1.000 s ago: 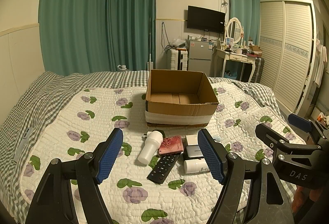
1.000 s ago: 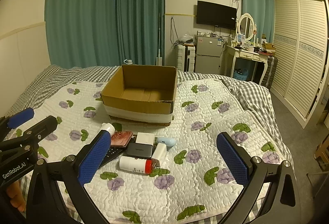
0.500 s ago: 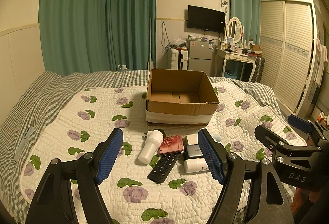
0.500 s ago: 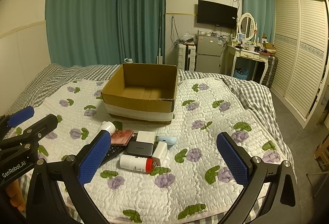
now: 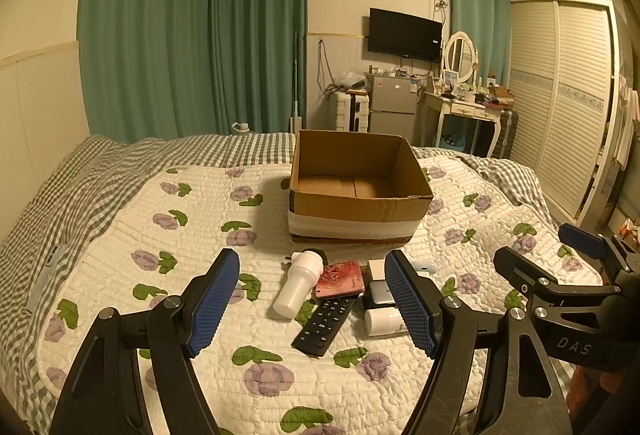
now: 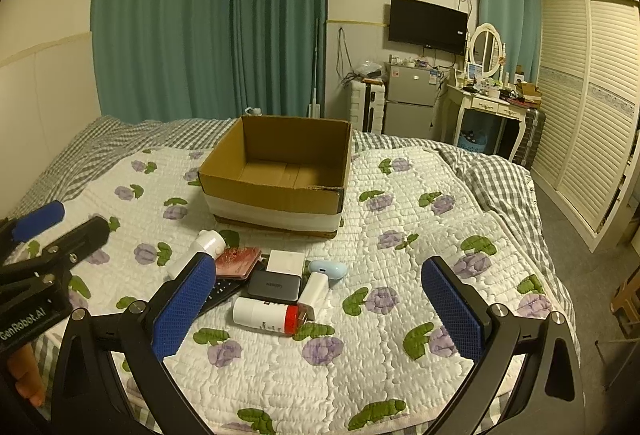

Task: Organize rigid objects
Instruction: 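Grasp the white plastic bottle with the left gripper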

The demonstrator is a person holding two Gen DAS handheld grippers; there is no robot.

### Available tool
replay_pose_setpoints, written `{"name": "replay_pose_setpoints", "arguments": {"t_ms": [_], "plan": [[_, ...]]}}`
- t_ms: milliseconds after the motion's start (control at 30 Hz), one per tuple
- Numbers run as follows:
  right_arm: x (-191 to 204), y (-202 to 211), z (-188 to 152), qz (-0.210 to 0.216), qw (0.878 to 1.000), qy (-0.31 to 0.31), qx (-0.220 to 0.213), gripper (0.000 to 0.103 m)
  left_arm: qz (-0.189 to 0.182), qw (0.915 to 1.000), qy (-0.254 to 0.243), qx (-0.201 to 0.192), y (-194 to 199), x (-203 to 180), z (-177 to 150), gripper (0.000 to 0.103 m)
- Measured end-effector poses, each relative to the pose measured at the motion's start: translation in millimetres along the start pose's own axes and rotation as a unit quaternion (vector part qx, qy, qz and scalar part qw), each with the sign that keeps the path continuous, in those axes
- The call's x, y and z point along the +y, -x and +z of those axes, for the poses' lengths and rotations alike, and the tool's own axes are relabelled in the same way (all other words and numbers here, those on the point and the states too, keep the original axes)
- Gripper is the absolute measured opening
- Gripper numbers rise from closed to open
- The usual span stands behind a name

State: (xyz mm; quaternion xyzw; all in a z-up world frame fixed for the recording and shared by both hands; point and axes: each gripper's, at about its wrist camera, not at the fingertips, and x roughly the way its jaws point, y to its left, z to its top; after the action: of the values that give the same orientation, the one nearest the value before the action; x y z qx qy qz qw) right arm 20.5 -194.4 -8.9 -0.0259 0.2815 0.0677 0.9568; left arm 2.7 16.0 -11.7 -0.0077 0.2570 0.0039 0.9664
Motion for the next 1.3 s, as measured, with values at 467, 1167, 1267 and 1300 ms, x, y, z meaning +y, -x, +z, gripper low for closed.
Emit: {"name": "replay_pose_setpoints", "arguments": {"t_ms": [467,1167,1267,1300], "plan": [[-4,-94,7,-0.008,0.997,0.037,0.066,0.103,0.026,0.9904,-0.04,0.13,-123,18,-20,0.075],[3,-184,-20,0.056,0.984,0.055,0.161,0.103,-0.005,0.976,-0.046,0.213,-203,8,-43,0.043],[12,-180,-21,0.07,0.982,0.069,0.164,0.1,0.0,0.9816,-0.038,0.187,-182,11,-37,0.043],[15,-179,-22,0.079,0.98,0.072,0.169,0.097,-0.001,0.9827,-0.034,0.182,-175,13,-35,0.043]]}}
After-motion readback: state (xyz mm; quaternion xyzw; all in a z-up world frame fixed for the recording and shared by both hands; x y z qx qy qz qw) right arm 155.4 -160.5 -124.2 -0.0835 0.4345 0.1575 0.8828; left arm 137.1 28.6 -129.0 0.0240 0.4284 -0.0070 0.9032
